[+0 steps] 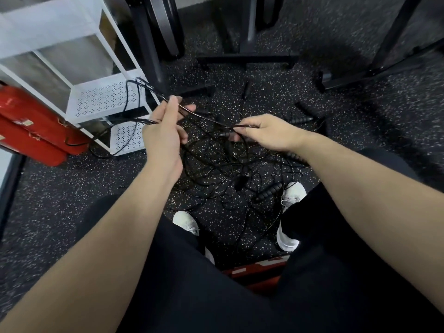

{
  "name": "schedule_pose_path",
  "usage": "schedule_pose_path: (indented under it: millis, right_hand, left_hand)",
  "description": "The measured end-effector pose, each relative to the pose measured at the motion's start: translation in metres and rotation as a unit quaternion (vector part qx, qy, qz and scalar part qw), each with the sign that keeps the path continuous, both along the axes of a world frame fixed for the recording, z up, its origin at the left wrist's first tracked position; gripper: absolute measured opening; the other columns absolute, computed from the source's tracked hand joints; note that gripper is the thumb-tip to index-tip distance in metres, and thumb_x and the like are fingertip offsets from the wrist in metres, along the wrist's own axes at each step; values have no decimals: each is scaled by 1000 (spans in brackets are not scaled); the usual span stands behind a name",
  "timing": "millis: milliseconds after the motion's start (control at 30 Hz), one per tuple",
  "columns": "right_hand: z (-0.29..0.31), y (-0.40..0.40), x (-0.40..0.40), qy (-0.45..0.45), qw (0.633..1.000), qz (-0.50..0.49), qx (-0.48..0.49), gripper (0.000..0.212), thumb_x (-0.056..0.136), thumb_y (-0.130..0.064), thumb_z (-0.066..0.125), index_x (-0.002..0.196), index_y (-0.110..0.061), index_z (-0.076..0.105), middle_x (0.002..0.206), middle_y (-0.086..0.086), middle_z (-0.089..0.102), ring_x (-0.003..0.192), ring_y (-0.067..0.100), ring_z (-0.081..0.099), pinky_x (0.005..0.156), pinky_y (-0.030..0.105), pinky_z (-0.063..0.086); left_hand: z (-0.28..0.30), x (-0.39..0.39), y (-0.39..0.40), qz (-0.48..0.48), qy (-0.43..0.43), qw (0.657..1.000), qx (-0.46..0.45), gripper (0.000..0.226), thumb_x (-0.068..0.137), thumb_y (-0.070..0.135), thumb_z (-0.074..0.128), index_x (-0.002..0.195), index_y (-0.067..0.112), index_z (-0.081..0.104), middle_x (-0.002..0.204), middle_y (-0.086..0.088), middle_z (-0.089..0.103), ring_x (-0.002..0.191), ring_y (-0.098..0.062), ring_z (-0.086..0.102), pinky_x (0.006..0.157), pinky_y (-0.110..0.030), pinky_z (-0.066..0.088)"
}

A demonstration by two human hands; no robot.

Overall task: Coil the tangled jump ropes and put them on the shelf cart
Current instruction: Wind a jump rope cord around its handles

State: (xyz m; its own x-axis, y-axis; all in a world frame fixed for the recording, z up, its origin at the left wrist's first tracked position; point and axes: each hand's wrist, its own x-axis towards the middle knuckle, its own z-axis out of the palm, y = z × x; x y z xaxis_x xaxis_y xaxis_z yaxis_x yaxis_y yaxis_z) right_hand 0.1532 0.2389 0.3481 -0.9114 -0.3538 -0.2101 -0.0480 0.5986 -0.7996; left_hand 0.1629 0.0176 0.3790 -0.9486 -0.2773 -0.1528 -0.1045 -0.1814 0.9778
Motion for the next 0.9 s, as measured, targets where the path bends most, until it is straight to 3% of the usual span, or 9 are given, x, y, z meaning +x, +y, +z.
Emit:
schedule_pose_path:
  millis: [67, 167, 267, 367, 433, 500, 667, 767, 900]
  right_hand:
    - [5, 1, 2, -26, 999, 2, -29, 34, 107, -39, 48, 102, -19, 75, 91, -3, 77, 56, 4, 54, 74, 32, 48]
    - [9, 6, 0, -123, 987, 29, -102, 29, 106, -34, 50, 109, -14, 71, 98, 8, 79, 86, 20, 75, 84, 38, 57]
    - [9, 14, 0, -165, 983, 76, -20, 32, 105, -45, 47, 132, -36, 61, 110, 0, 77, 95, 24, 75, 85, 40, 61]
    - [8, 14, 5, -67, 996, 62, 14, 37, 105, -55, 39, 141, -61, 44, 136, -12, 63, 108, 12, 70, 98, 37, 55]
    - [10, 12, 2, -5, 998, 33, -59, 35, 109, -38, 43, 136, -59, 53, 139, -20, 59, 102, 8, 70, 91, 32, 58]
    - [11, 15, -1, 11, 996, 19, -92, 42, 107, -17, 48, 122, -52, 67, 126, -21, 65, 77, 8, 67, 71, 24, 57]
    - [13, 24, 2, -97, 987, 108, 74, 53, 96, 1, 47, 110, -42, 75, 90, -9, 74, 41, 4, 33, 44, 13, 35]
    - [12, 24, 0, -116, 991, 67, 6, 54, 96, 2, 46, 114, -41, 73, 93, -3, 78, 45, 4, 35, 45, 15, 36]
    - [8, 21, -2, -131, 987, 44, -81, 39, 104, -12, 46, 131, -35, 62, 105, 1, 76, 69, 9, 58, 69, 31, 57]
  left_hand:
    - [-3, -1, 1, -4, -2, 1000, -6, 16, 106, 28, 58, 104, 18, 70, 97, -2, 80, 50, -5, 48, 44, -18, 32]
    - [-4, -3, 0, -9, -1, 1000, -13, 17, 106, 29, 57, 101, 21, 71, 96, -1, 80, 63, -5, 53, 50, -18, 40]
    - [-2, -4, -3, -4, 0, 999, -35, 16, 105, 30, 58, 101, 22, 72, 96, 0, 80, 69, -5, 58, 52, -20, 46]
    - [-1, -6, -4, 2, 8, 999, -50, 15, 105, 29, 58, 102, 24, 72, 94, 3, 80, 70, -5, 61, 52, -18, 48]
    - [-4, -9, -7, 15, 9, 999, -43, 14, 105, 29, 58, 104, 23, 72, 93, 3, 80, 71, -7, 64, 55, -19, 51]
    - [-7, -10, -11, 40, -1, 999, -14, 15, 105, 28, 60, 112, 20, 70, 92, 2, 80, 73, -10, 69, 58, -21, 53]
    - [-15, -8, -17, 62, -17, 998, -11, 14, 105, 29, 60, 108, 20, 70, 99, -1, 80, 62, -14, 66, 46, -20, 44]
    - [-14, -6, -12, 25, -18, 999, -32, 14, 104, 30, 61, 109, 22, 71, 101, 2, 80, 60, -13, 66, 44, -19, 38]
    - [-9, 0, 1, -26, -30, 998, -46, 17, 104, 31, 61, 115, 23, 71, 103, 6, 79, 63, -12, 69, 41, -19, 33]
